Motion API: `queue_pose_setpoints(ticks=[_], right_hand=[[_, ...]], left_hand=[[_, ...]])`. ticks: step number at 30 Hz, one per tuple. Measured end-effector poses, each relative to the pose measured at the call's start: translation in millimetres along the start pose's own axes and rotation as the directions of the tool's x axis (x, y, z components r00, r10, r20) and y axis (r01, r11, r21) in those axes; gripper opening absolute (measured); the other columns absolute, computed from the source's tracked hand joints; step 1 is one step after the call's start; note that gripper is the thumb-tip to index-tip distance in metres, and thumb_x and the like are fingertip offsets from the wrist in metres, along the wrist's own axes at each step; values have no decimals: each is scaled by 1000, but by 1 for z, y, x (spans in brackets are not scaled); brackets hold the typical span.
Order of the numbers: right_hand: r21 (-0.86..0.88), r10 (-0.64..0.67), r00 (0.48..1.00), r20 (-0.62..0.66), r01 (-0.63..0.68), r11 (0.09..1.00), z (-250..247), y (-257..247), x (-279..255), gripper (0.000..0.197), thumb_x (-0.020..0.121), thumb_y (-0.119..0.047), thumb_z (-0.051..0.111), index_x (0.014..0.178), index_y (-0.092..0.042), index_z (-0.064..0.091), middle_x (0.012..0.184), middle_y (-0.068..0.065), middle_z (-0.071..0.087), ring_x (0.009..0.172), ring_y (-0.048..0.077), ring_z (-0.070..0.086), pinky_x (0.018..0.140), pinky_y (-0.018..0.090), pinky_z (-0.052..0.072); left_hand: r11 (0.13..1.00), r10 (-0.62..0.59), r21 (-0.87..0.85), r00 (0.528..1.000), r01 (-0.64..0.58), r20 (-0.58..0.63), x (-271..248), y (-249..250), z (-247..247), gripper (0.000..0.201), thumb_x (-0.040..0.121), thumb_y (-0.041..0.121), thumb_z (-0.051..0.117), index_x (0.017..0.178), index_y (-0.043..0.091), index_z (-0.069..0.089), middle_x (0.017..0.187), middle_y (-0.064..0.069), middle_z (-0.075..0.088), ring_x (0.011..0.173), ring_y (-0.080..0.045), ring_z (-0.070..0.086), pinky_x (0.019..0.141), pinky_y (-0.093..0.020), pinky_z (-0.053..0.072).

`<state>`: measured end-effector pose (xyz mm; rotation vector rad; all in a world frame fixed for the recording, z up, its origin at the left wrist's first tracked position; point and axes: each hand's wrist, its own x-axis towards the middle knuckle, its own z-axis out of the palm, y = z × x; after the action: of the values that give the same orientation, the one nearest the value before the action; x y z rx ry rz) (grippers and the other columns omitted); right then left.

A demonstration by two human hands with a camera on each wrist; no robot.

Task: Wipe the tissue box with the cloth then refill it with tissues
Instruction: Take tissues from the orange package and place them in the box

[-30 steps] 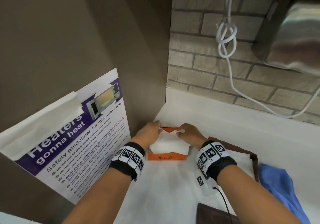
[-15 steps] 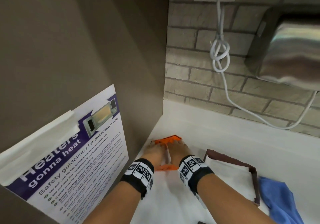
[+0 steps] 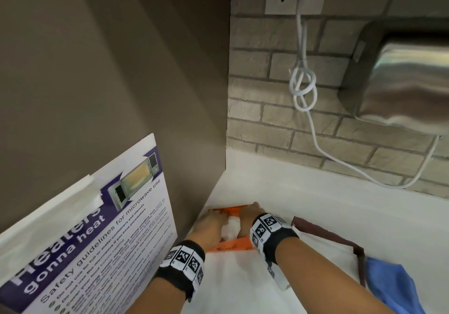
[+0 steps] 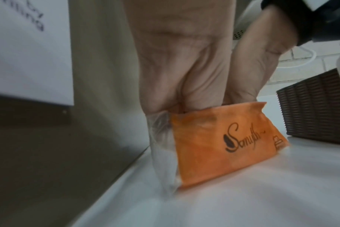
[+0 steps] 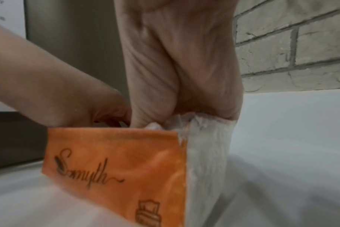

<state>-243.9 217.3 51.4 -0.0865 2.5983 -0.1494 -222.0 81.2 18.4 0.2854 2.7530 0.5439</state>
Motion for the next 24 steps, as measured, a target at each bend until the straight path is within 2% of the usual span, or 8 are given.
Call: queue_pose_setpoints(ticks=[2,5,7,9,11,14,18,24], right_hand=[[116,-131,991,-1,131,985,-3,7,-7,79,68,-22,75,140,-28,43,132,5,54,124,27,50,102,36,46],[430,-203,979,-17,191,882,-15,21,-20,61,65,-9,77,123,-15,58,120,6,62,113,25,58,93,35,52],[588,-225,972,-66,221,778,-24,27,-29,42,65,-6,79,103,-15,62,103,6,63,98,24,60,79,32,51],[724,-216,968,-126,238,648,-29,32,-37,41,65,-3,80,99,-13,61,95,5,63,90,23,60,70,29,50],[830,-218,963,-159,249,498,-30,39,-42,50,63,-2,81,107,-7,60,100,8,65,96,26,63,74,32,51],[924,-222,952,-212,269,272,-28,46,-46,53,61,-2,83,108,-8,59,105,10,65,101,27,63,84,41,52],[946,-194,940,-279,304,114,-30,50,-52,49,71,1,80,112,-11,55,112,12,64,107,29,63,94,46,50],[962,-211,944,-254,270,51,-33,54,-57,70,64,-20,88,124,-14,53,122,12,66,114,29,63,99,53,48]], left_hand=[[995,42,-86,999,-42,-9,-7,-1,-7,59,83,22,69,137,19,47,135,-6,51,124,-23,51,106,-36,42],[976,46,-210,998,-52,-36,-15,-3,-19,76,67,25,81,136,22,50,131,-2,55,122,-18,53,103,-27,42],[961,22,-276,998,-37,-57,-18,-5,-28,77,63,23,86,133,22,53,125,3,59,117,-14,56,95,-19,42],[951,12,-306,995,-41,-95,-22,-5,-38,79,64,23,88,135,21,52,124,3,58,116,-13,55,91,-16,38],[933,10,-356,990,-60,-139,-25,-2,-48,78,65,23,89,134,19,53,120,7,57,111,-11,54,87,-13,39],[868,-16,-491,984,-76,-180,-28,2,-62,71,64,18,90,127,21,56,111,13,59,103,-8,57,72,-4,41],[688,-91,-720,973,-93,-213,-29,2,-71,72,64,19,90,125,24,52,120,7,63,112,-14,60,94,-33,52],[464,-135,-874,965,-140,-226,-38,12,-75,75,71,22,85,134,27,46,126,3,61,108,-14,61,94,-41,55]])
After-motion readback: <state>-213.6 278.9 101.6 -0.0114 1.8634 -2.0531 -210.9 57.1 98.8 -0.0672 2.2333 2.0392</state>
